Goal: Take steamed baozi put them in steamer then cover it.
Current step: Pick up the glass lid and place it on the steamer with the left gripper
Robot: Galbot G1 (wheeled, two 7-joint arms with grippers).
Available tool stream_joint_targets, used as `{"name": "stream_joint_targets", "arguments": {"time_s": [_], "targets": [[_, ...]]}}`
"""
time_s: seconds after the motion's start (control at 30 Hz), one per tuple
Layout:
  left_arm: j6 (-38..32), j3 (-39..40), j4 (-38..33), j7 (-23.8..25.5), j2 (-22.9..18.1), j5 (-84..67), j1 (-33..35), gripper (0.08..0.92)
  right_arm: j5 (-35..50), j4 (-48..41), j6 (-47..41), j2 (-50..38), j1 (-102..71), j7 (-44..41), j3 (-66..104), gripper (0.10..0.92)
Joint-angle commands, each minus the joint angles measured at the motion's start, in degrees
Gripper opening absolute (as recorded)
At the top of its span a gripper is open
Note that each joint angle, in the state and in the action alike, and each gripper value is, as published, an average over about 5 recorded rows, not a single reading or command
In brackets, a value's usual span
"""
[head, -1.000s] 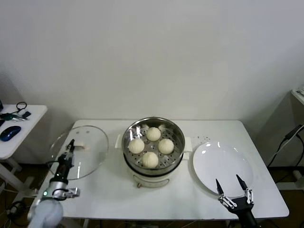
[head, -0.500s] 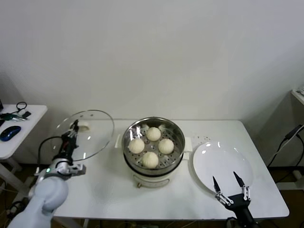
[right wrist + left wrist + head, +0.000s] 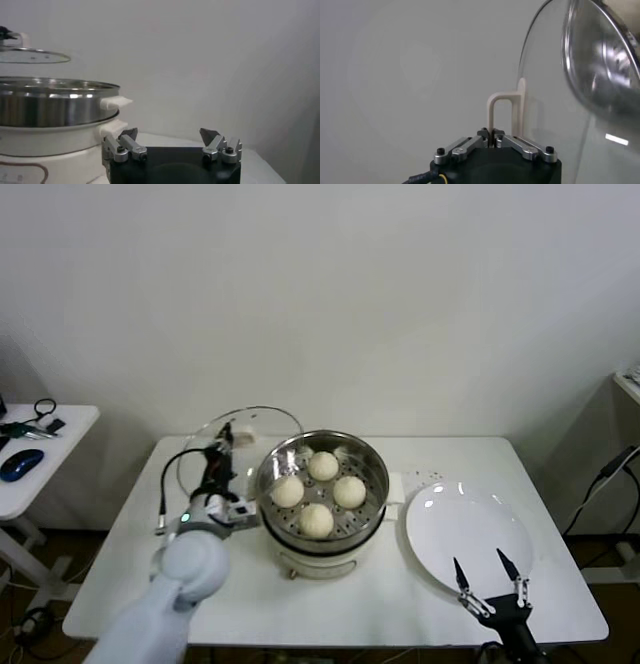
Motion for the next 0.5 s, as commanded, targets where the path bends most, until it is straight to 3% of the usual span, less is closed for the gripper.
{"name": "stream_joint_targets", "arguments": {"time_s": [0.03,0.27,0.5], "targets": [[6.0,11.3,3.6,6.0,-13.3,12.1,-7.2,0.135,3.7,-1.5,0.3,-1.6,-0.1,0.4,0.6,0.823],[4.4,11.8,7.8,5.8,-20.3,19.6,-5.8,0.135,6.5,-2.1,0.3,-3.2,-0.2,0.3,1.4,0.823],[2.0,10.9,8.4,4.4,-22.0,27.4,-1.9,0.135,7.1,-2.9,0.2,-3.8,0.7,0.4,2.2,0.823]]}}
